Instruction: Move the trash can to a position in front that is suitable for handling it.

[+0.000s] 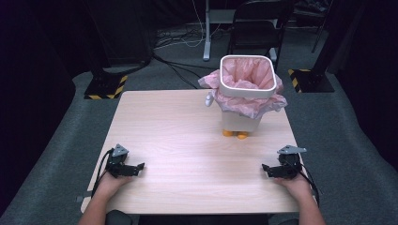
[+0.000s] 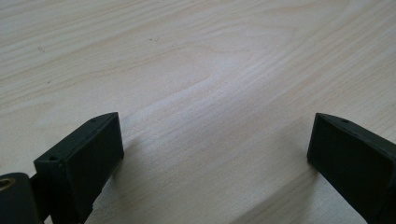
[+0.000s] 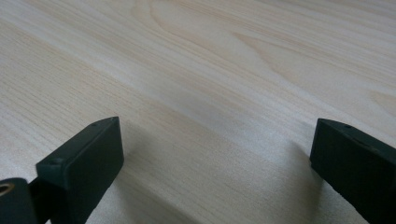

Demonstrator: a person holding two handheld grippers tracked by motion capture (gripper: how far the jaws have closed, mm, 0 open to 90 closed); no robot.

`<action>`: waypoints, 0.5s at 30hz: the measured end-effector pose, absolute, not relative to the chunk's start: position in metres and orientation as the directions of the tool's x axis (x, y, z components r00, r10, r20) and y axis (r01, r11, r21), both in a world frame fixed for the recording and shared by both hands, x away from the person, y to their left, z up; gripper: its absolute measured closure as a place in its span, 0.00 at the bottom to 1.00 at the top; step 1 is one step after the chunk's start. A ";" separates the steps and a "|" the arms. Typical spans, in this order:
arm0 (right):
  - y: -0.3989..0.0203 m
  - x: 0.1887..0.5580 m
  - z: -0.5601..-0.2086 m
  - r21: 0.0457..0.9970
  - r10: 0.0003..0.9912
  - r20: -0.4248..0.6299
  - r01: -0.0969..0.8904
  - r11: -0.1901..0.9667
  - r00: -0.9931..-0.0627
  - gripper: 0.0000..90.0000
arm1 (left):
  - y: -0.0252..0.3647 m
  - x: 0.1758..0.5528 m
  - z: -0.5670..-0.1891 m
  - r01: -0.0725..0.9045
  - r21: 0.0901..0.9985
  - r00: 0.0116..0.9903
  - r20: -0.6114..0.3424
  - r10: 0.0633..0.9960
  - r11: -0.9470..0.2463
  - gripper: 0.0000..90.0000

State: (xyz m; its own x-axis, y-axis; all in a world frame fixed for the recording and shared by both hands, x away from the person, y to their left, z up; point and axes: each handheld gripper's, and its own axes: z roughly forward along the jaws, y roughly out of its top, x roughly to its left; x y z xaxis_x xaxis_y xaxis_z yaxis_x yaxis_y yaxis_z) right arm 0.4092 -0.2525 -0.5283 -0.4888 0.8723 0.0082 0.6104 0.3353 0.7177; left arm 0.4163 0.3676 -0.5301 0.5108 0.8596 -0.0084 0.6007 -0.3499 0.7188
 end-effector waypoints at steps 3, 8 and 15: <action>-0.253 0.409 -0.528 0.718 0.871 0.006 0.608 0.338 -0.491 0.02 | 0.368 0.416 -0.530 0.599 0.720 0.512 -0.009 0.859 -0.350 0.04; -0.253 0.406 -0.527 0.720 0.872 0.008 0.608 0.335 -0.489 0.09 | 0.369 0.415 -0.529 0.597 0.724 0.511 -0.010 0.859 -0.346 0.10; -0.253 0.402 -0.523 0.721 0.863 0.010 0.602 0.344 -0.505 0.23 | 0.368 0.412 -0.523 0.604 0.712 0.517 -0.009 0.856 -0.358 0.26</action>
State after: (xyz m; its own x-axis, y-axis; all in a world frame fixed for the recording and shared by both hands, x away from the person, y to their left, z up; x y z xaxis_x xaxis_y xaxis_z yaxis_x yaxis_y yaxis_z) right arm 0.4017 -0.2532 -0.5235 -0.5051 0.8630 0.0096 0.6019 0.3442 0.7206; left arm 0.4122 0.3679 -0.5233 0.5172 0.8558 -0.0091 0.6041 -0.3575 0.7122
